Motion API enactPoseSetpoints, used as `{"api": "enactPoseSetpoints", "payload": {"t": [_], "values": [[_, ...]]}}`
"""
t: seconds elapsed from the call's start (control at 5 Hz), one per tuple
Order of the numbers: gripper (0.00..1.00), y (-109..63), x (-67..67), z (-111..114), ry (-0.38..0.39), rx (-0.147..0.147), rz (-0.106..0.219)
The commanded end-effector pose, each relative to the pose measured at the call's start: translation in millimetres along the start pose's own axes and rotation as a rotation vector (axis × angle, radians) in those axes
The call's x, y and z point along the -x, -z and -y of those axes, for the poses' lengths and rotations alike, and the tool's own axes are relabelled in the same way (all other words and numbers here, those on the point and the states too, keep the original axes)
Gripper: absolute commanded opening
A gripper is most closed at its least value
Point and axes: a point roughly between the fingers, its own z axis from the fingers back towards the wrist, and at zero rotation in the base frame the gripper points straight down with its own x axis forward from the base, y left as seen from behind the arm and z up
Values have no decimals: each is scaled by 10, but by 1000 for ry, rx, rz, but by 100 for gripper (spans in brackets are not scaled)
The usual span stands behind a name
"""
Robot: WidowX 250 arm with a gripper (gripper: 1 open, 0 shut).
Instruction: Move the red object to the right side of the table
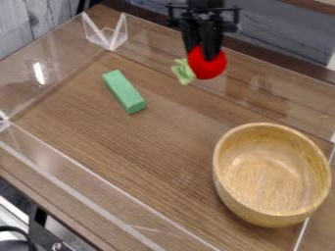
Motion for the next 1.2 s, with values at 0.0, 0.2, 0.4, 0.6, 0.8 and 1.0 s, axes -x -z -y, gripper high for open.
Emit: {"api": "enactPoseSetpoints", "payload": {"t": [0.0,0.2,0.4,0.6,0.8,1.0], "values": [[0,-149,-95,230,44,-23,47],[0,-147,-97,367,-1,-24,53],[0,-136,-106,458,-52,-32,61],[0,-80,-144,441,-77,-44,66],[0,-23,-190,407,-108,-53,75],[0,17,-271,410,-157,-64,92]]}}
